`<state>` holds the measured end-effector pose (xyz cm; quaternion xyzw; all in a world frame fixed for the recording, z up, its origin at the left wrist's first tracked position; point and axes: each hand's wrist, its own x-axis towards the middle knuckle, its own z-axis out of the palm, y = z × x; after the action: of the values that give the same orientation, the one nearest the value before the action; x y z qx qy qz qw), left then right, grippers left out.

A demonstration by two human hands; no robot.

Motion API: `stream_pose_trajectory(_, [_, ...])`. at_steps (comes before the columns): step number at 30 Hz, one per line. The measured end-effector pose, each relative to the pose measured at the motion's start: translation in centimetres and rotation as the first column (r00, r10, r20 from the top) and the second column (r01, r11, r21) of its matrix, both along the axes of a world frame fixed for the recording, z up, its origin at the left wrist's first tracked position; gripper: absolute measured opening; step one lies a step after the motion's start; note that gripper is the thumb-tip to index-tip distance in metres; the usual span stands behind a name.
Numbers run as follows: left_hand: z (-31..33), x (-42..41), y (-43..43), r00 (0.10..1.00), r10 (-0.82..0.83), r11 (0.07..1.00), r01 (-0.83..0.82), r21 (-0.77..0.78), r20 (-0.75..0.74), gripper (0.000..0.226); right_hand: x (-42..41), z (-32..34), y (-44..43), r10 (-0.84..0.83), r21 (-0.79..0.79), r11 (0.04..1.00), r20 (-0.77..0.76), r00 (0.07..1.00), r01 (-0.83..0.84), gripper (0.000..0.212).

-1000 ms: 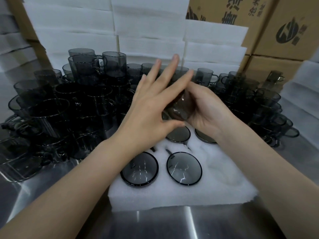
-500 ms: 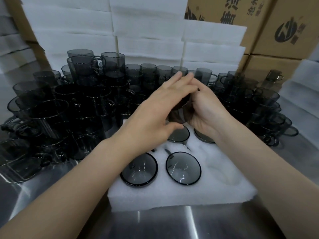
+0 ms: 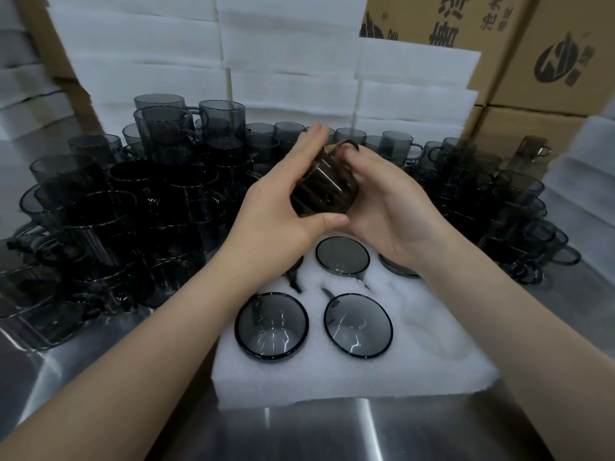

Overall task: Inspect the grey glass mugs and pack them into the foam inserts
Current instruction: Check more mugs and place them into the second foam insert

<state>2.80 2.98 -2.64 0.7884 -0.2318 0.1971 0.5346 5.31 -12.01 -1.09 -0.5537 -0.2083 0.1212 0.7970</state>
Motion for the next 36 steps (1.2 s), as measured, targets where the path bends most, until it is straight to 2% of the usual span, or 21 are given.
stream_pose_trajectory(3, [-0.1,0.0,0.2,0.993,0.025,0.989,-0.040,0.141,0.112,0.093,0.4,-0.2,-0.2,-0.242,-0.143,0.954,0.159,0.957,0.265,0.020])
stream_pose_trajectory(5, [-0.2,0.0,0.2,0.989,0.012,0.980,-0.041,0.195,0.148,0.092,0.6,-0.1,-0.6,-0.297,-0.229,0.904,0.270,0.916,0.361,0.020])
stream_pose_trajectory(9, [-0.2,-0.1,0.2,0.984,-0.004,0.959,-0.046,0.278,0.179,0.089,1.0,0.1,-1.2,-0.250,-0.389,0.850,0.297,0.922,0.356,0.024])
stream_pose_trajectory(12, [-0.1,0.0,0.2,0.990,-0.024,0.955,-0.017,0.295,0.138,0.088,1.0,-0.1,-1.3,-0.218,-0.376,0.875,0.254,0.942,0.304,0.031])
stream_pose_trajectory(15, [0.1,0.0,0.3,0.992,-0.071,0.984,0.052,0.171,0.105,0.067,0.9,-0.3,-1.0,-0.190,-0.330,0.911,0.190,0.963,0.245,0.032])
stream_pose_trajectory(20, [0.2,0.0,0.5,0.987,-0.039,0.999,0.043,-0.020,0.156,0.042,0.7,-0.3,-1.3,-0.003,-0.166,0.986,0.105,0.994,0.020,0.031])
stream_pose_trajectory(26, [0.2,-0.2,0.8,0.981,-0.194,0.916,0.174,-0.363,-0.018,0.025,0.6,-0.1,-1.9,0.238,-0.096,0.969,0.131,0.962,-0.226,0.019])
stream_pose_trajectory(29, [0.3,-0.2,0.8,0.966,-0.252,0.857,0.193,-0.478,-0.062,0.025,0.6,-0.1,-1.6,0.200,-0.113,0.977,0.172,0.965,-0.182,0.020])
stream_pose_trajectory(32, [0.3,-0.1,0.7,0.952,-0.295,0.838,0.215,-0.502,-0.085,0.027,0.6,0.0,-1.2,0.095,-0.136,0.988,0.162,0.982,-0.074,0.023])
stream_pose_trajectory(36, [0.3,-0.3,0.5,0.976,-0.208,0.927,0.177,-0.330,-0.062,0.037,0.9,0.1,-1.1,-0.014,-0.150,0.988,0.115,0.993,0.031,0.040])
